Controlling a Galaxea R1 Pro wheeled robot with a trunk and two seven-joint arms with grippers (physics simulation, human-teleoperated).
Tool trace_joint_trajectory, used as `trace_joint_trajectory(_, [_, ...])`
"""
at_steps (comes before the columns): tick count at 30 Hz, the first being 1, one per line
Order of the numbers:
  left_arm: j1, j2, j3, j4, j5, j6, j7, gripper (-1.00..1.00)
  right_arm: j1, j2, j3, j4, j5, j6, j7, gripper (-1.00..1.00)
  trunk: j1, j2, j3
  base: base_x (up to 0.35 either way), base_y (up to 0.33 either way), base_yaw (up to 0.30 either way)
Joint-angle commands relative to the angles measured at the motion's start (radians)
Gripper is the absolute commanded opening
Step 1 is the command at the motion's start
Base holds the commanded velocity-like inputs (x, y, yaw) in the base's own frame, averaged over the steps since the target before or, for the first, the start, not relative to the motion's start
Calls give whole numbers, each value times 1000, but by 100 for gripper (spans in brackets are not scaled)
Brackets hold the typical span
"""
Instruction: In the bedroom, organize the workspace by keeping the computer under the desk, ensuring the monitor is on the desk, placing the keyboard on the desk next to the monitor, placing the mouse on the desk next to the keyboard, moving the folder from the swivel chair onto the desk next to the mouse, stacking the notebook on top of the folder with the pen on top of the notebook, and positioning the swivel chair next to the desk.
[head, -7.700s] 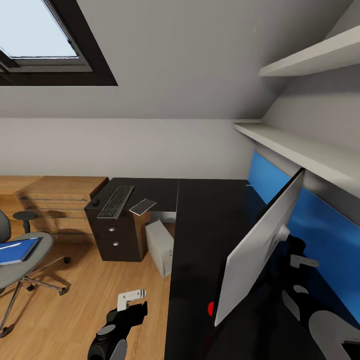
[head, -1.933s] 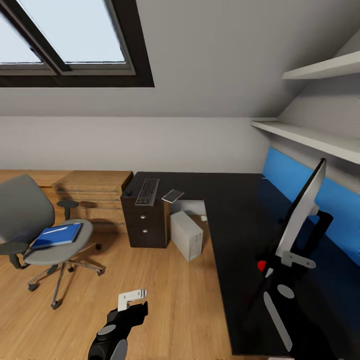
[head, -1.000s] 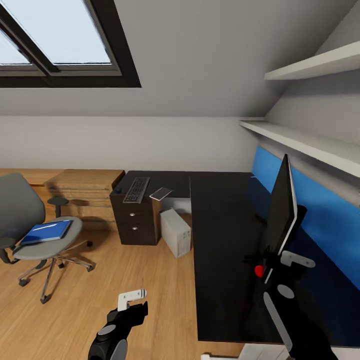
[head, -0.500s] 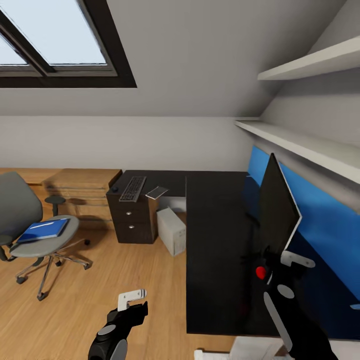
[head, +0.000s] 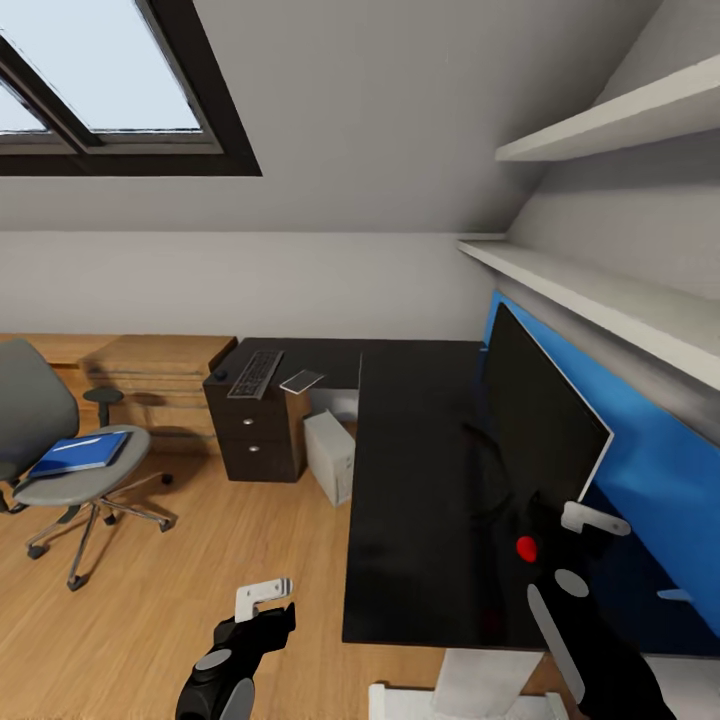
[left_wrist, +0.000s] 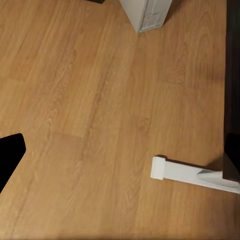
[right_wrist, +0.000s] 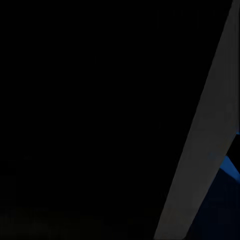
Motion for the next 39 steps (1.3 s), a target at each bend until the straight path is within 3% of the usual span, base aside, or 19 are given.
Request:
trace_joint_trajectory(1, [-1, 0, -1, -1, 11, 2, 10, 100, -1, -1, 1, -1, -5, 2, -4, 100, 0, -2, -2, -26, -25, 0])
trace_joint_trajectory(16, [-1, 0, -2, -1, 10, 2, 10, 100, -1, -1, 1, -1, -5, 2, -4, 100, 0, -2, -2, -102, -94, 0])
trace_joint_trajectory(39, [-1, 0, -2, -1, 13, 2, 10, 100, -1, -1, 1, -1, -5, 2, -4, 100, 0, -2, -2, -6, -13, 0])
